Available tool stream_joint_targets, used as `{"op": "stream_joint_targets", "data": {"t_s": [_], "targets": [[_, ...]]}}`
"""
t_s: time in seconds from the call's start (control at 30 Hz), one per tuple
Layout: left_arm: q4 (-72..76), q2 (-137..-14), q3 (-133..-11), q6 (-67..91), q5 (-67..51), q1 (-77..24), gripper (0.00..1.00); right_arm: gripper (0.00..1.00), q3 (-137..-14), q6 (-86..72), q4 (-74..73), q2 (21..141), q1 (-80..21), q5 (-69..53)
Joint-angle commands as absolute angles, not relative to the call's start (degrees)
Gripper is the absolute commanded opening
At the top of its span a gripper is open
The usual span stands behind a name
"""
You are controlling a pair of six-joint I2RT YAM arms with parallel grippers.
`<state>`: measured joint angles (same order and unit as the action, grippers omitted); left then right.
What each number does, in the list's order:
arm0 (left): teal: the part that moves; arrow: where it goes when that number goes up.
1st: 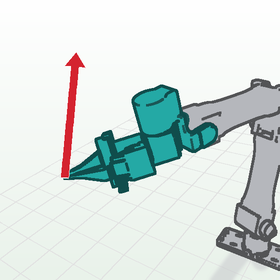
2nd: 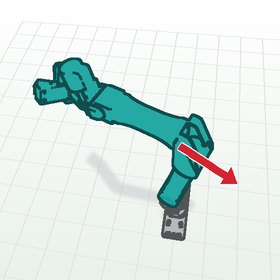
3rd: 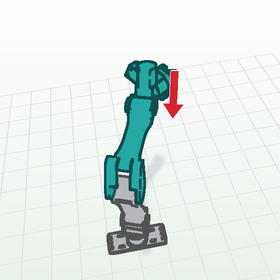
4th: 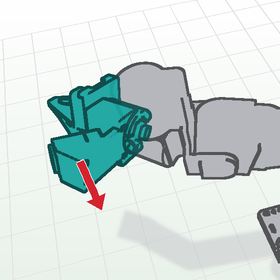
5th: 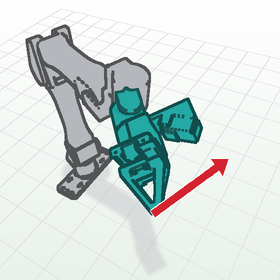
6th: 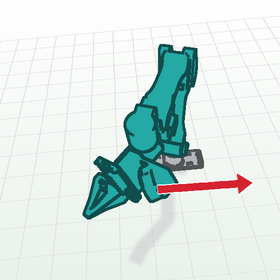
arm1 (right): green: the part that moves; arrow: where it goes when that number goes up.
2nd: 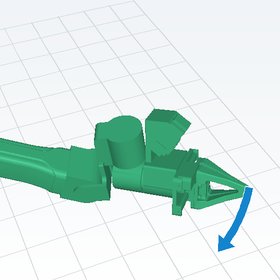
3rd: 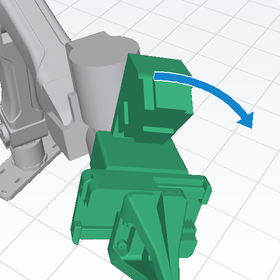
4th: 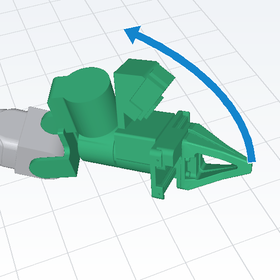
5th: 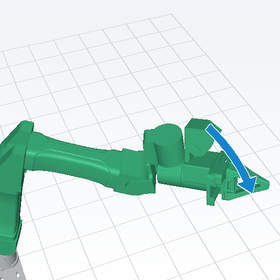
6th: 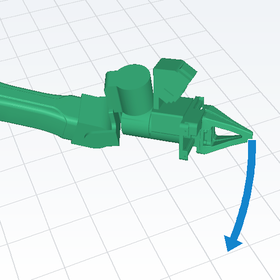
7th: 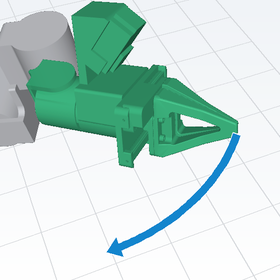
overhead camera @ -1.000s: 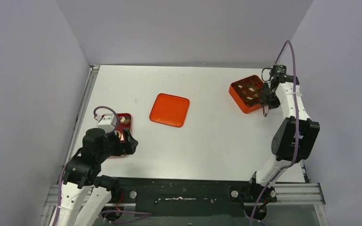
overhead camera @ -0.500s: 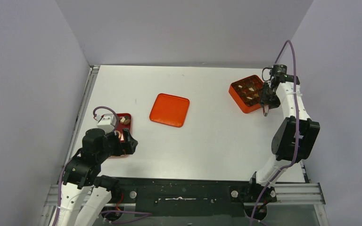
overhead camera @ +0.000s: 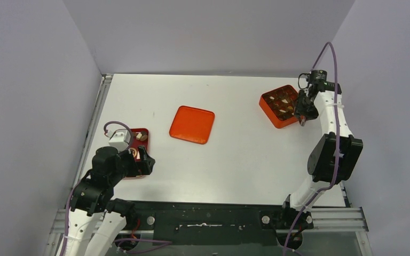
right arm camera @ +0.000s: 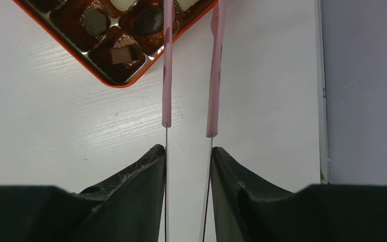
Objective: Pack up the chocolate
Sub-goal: Pick up the fake chocolate from the plate.
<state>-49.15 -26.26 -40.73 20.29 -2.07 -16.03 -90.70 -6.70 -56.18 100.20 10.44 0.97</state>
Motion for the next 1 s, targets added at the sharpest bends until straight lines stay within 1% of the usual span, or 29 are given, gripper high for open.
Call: {"op": "stream_joint_targets", "data": {"t_s": [0.0,0.33,0.43,0.7,0.83,0.97], "targets": [[-47.0,-25.8,-41.6,19.4,-1.5,-16.0,0.97,0.35,-95.9,-6.2,-57.2,96.8,9.2,0.4],[-49.0,-26.3,-44.5,20.3,-0.4,-16.1,0.97,0.35,-99.0,-7.2,-58.9,93.4,-2.5,0.8],[-51.2,-26.0,-47.2,21.5,2.2,-16.1,0.97,0.35,-98.6,-7.5,-57.5,92.7,-6.8,-1.5],[-57.5,-26.3,-59.1,24.9,4.6,-16.1,0.97,0.34,-97.0,-9.5,-51.3,91.7,-21.3,-0.3],[-60.3,-25.7,-65.6,27.4,3.9,-16.1,0.97,0.33,-96.7,-11.3,-47.3,92.8,-28.4,-0.3],[-62.5,-24.5,-71.1,29.5,6.2,-16.1,0.97,0.33,-98.0,-12.4,-42.8,95.0,-35.6,-0.7]]}}
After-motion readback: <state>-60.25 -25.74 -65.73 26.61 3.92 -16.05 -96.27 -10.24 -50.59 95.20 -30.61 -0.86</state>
